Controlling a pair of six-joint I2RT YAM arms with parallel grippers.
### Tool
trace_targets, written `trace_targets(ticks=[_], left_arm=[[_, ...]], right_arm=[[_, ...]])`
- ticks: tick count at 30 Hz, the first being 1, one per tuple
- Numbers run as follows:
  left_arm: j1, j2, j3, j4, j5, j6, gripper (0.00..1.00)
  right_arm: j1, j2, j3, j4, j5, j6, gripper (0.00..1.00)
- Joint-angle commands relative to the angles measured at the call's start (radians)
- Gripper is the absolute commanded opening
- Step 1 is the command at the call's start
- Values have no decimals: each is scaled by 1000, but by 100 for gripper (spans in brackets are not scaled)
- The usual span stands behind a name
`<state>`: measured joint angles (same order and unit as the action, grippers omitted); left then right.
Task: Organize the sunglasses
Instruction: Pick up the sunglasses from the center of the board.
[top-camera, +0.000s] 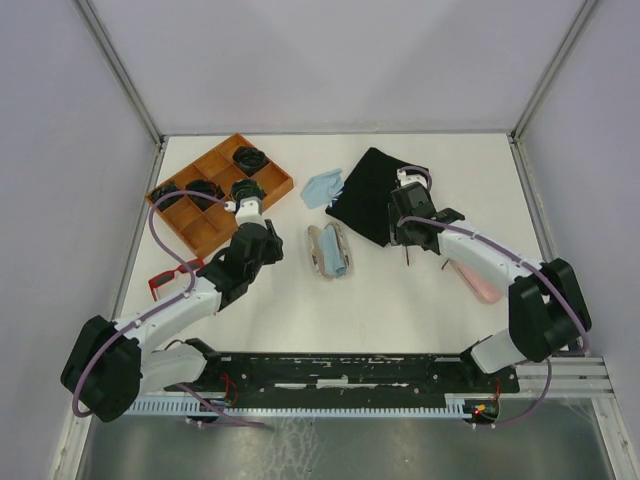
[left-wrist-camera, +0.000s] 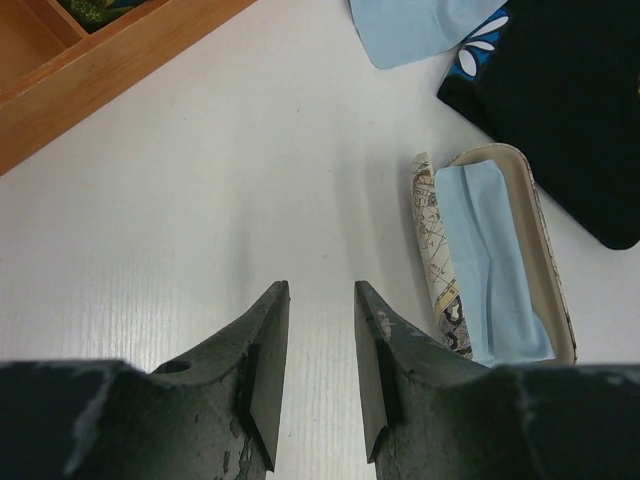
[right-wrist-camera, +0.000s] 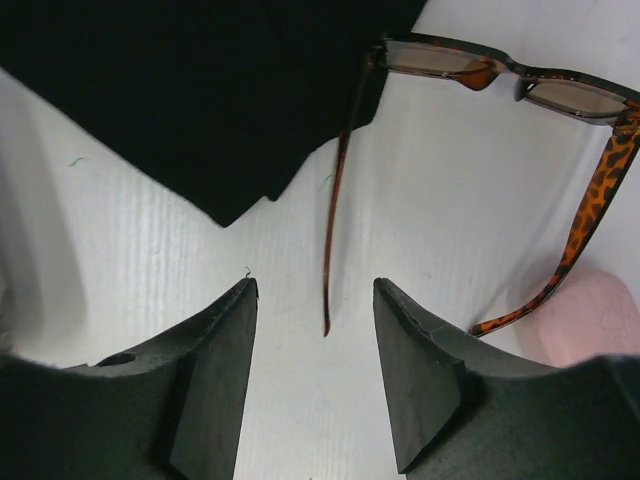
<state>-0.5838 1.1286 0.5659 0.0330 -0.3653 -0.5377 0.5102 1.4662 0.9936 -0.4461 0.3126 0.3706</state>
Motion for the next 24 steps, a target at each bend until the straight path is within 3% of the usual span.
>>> trace_targets(ticks=[1,8,17,24], left_arm=[[6,-26,-6,-3,-8,-45,40],[6,-50,-17,-14,12,-52,40],[6,-71,-27,-27,14,-53,41],[6,-79,-20,-33,20,-49,40]], right_arm=[[-40,90,76,2,28,-20,58],[-108,205,125,23,-3,-36,55],[-146,243,108,72,-93,-26,30],[-145,178,88,76,-128,-27,9]])
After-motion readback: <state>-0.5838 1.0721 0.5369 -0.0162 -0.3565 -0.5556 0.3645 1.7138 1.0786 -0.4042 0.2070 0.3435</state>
